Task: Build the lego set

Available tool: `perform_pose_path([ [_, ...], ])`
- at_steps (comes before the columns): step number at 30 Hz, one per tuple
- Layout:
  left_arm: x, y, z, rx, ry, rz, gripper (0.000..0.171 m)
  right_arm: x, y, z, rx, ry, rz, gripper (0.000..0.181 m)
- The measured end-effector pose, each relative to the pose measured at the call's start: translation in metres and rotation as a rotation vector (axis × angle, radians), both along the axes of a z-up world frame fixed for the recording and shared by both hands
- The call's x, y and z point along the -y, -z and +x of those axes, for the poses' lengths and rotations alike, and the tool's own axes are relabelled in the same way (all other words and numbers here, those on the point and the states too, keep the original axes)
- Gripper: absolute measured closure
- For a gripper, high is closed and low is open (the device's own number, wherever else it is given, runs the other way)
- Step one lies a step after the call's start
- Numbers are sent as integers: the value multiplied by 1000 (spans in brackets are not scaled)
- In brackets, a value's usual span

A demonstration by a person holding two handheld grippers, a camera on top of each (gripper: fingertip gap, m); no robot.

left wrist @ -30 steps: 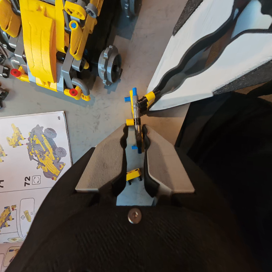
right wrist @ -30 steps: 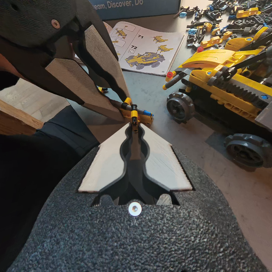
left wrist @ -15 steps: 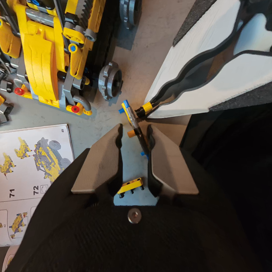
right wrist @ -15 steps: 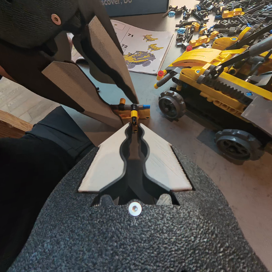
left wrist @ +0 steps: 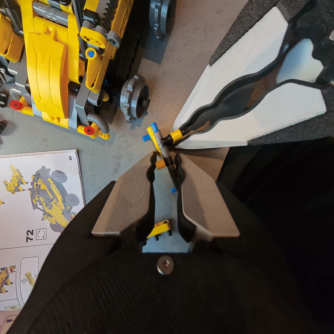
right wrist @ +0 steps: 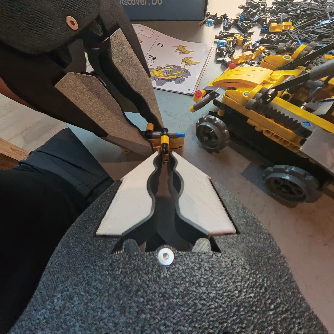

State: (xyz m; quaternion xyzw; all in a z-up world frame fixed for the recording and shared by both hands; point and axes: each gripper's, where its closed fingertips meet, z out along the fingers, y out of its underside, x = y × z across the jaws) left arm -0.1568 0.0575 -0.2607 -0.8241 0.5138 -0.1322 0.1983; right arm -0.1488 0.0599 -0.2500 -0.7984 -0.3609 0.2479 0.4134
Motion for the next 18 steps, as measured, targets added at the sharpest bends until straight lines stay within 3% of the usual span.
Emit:
perform_pose_path([
  [18, -1, -1, 2, 156, 18, -93, 155, -2, 0, -2, 13, -13, 15, 174],
])
